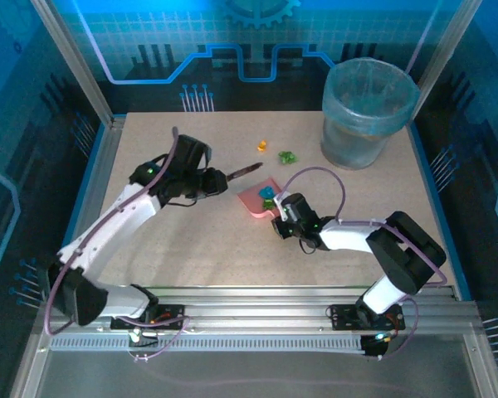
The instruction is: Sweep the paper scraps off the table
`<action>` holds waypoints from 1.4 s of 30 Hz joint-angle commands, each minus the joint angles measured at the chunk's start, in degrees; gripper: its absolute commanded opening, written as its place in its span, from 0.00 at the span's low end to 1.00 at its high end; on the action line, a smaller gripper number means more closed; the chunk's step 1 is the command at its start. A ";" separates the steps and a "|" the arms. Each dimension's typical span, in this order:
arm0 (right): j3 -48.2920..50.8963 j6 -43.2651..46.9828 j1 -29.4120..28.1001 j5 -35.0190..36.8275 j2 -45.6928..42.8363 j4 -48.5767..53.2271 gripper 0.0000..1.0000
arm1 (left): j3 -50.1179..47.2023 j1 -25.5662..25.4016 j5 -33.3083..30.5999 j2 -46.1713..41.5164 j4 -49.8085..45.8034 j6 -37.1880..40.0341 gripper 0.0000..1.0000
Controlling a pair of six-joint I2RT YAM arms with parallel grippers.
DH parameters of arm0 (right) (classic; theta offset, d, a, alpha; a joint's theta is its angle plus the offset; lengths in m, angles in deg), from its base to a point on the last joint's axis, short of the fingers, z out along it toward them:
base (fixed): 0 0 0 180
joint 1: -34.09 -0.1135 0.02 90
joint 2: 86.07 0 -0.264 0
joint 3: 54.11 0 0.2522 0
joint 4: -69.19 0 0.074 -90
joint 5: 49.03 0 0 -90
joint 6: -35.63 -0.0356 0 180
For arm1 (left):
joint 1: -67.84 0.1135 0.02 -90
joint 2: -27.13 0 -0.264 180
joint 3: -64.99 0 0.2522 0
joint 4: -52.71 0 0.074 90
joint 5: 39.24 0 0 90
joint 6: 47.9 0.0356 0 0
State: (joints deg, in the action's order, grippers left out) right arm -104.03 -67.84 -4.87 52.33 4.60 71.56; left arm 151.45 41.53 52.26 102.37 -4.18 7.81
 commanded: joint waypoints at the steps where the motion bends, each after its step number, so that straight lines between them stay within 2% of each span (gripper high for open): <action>1: 2.81 1.12 -1.11 0.25 -2.51 -3.17 0.00 | -6.72 1.40 -5.95 -6.31 9.47 -2.67 0.00; 5: 5.50 2.77 -2.38 1.49 -6.23 -6.42 0.00 | -16.33 1.61 -8.90 -11.61 16.69 -4.73 0.00; 9: 7.13 3.33 -3.77 3.85 -11.18 -4.91 0.00 | -25.70 1.62 -10.51 -15.86 23.65 -8.08 0.00; 17: 2.61 0.99 -3.65 5.89 -24.57 12.39 0.00 | -36.84 0.65 -11.99 -18.04 34.18 -7.92 0.00; 24: -13.68 -5.75 -0.94 10.57 -31.05 37.10 0.00 | -42.72 0.49 -12.49 -18.02 41.11 -8.25 0.00; 30: -33.08 -8.06 2.02 13.82 -29.17 51.40 0.00 | -43.96 0.47 -11.72 -17.59 43.11 -8.69 0.00; 36: -57.20 -10.74 9.56 8.98 -17.38 65.26 0.00 | -44.99 0.49 -11.16 -17.68 44.36 -8.96 0.00; 39: -64.52 -12.92 13.92 4.48 -13.88 65.61 0.00 | -45.15 0.46 -11.01 -17.61 44.72 -8.96 0.00; 42: -70.59 -18.73 20.48 -3.43 -10.87 65.02 0.00 | -45.55 0.48 -11.02 -17.80 45.16 -9.13 0.00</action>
State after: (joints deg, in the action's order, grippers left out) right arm -169.60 -80.41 10.99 56.48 -8.03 133.19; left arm 106.82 42.28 40.96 85.41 38.42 -0.06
